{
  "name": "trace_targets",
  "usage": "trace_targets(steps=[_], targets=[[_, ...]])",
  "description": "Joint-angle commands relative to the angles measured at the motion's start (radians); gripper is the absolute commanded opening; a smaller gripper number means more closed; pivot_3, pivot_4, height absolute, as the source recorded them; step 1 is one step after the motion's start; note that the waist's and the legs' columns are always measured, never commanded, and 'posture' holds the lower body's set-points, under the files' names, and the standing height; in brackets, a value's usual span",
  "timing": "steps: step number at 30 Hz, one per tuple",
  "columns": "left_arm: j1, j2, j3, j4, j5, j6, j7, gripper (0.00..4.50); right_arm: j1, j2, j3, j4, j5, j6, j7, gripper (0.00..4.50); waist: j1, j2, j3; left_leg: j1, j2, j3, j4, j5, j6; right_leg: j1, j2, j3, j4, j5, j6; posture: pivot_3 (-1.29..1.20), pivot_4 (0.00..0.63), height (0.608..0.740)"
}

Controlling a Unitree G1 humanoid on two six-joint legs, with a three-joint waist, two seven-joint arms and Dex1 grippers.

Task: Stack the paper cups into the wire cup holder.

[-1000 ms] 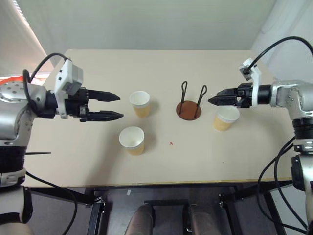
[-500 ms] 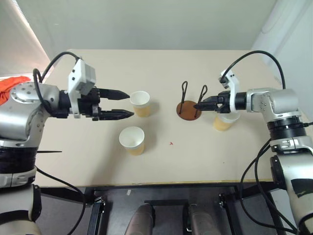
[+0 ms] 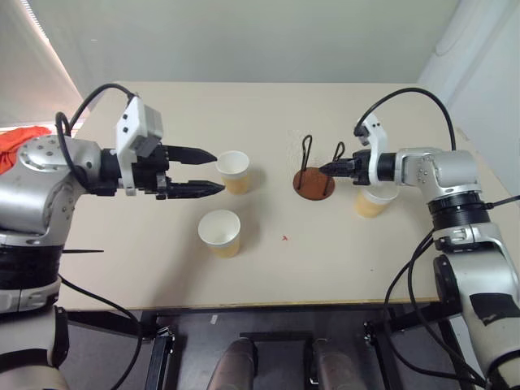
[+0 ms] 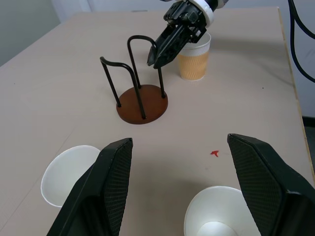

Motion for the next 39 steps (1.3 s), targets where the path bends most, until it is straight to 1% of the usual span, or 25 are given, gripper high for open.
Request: trace_targets(steps=[1, 2, 7, 10, 16, 20, 23, 33, 39], targets=[[-0.010, 0.018, 0.024, -0.028, -0.007, 0.003, 0.005, 3.38, -0.024, -0.028, -0.022, -0.071, 0.017, 0.014, 0.036, 0.22, 0.000, 0.000, 0.000, 0.000, 0.000, 0.000, 0.000, 0.000, 0.000, 0.000, 0.000, 0.000, 0.000, 0.000, 0.000, 0.00, 0.150, 0.740], [-0.012, 0.018, 0.024, -0.026, -0.005, 0.002, 0.004, 3.38, -0.023, -0.031, -0.019, -0.082, 0.020, 0.019, 0.043, 0.02, 0.000, 0.000, 0.000, 0.000, 0.000, 0.000, 0.000, 0.000, 0.000, 0.000, 0.000, 0.000, 0.000, 0.000, 0.000, 0.00, 0.150, 0.740], [-0.038, 0.020, 0.017, 0.003, 0.006, -0.011, -0.005, 3.38, 0.004, -0.065, -0.019, -0.218, 0.068, 0.069, 0.119, 0.01, 0.000, 0.000, 0.000, 0.000, 0.000, 0.000, 0.000, 0.000, 0.000, 0.000, 0.000, 0.000, 0.000, 0.000, 0.000, 0.00, 0.150, 0.740], [-0.047, 0.022, 0.015, 0.009, 0.004, -0.015, -0.020, 3.38, 0.040, -0.088, -0.032, -0.360, 0.123, 0.136, 0.137, 0.01, 0.000, 0.000, 0.000, 0.000, 0.000, 0.000, 0.000, 0.000, 0.000, 0.000, 0.000, 0.000, 0.000, 0.000, 0.000, 0.00, 0.150, 0.740], [-0.023, 0.048, 0.010, -0.012, -0.011, -0.023, -0.096, 3.38, 0.165, -0.095, -0.042, -0.626, 0.216, 0.254, 0.096, 0.01, -0.001, 0.000, 0.000, 0.000, 0.000, 0.000, 0.000, 0.000, 0.000, 0.000, 0.000, 0.000, -0.001, 0.000, 0.000, 0.00, 0.150, 0.740], [-0.022, 0.051, 0.005, -0.005, -0.003, -0.029, -0.115, 3.38, 0.230, -0.088, -0.041, -0.726, 0.251, 0.290, 0.057, 0.01, 0.000, 0.000, 0.000, 0.000, 0.000, 0.000, 0.001, 0.001, 0.000, 0.001, 0.000, 0.000, 0.000, 0.000, 0.000, 0.00, 0.150, 0.740], [-0.023, 0.050, 0.003, -0.002, 0.001, -0.031, -0.122, 3.38, 0.265, -0.093, -0.018, -0.768, 0.258, 0.288, 0.042, 0.01, -0.001, 0.000, 0.000, 0.000, 0.000, 0.000, 0.001, 0.003, 0.000, 0.001, 0.000, 0.000, 0.000, 0.000, 0.000, 0.00, 0.150, 0.740], [-0.009, 0.057, 0.010, -0.005, 0.004, -0.036, -0.132, 3.38, 0.299, -0.088, 0.010, -0.801, 0.295, 0.298, 0.024, 0.01, -0.001, 0.000, 0.000, 0.000, 0.000, 0.000, 0.001, 0.005, 0.000, 0.001, 0.000, 0.000, 0.000, 0.000, 0.000, 0.00, 0.150, 0.740], [0.006, 0.059, 0.013, -0.012, 0.004, -0.039, -0.135, 3.38, 0.297, -0.120, 0.069, -0.804, 0.275, 0.277, 0.031, 0.01, 0.000, 0.000, 0.000, 0.000, 0.000, 0.000, 0.001, 0.005, 0.001, 0.001, 0.000, 0.000, 0.000, 0.000, 0.000, 0.00, 0.150, 0.740]])
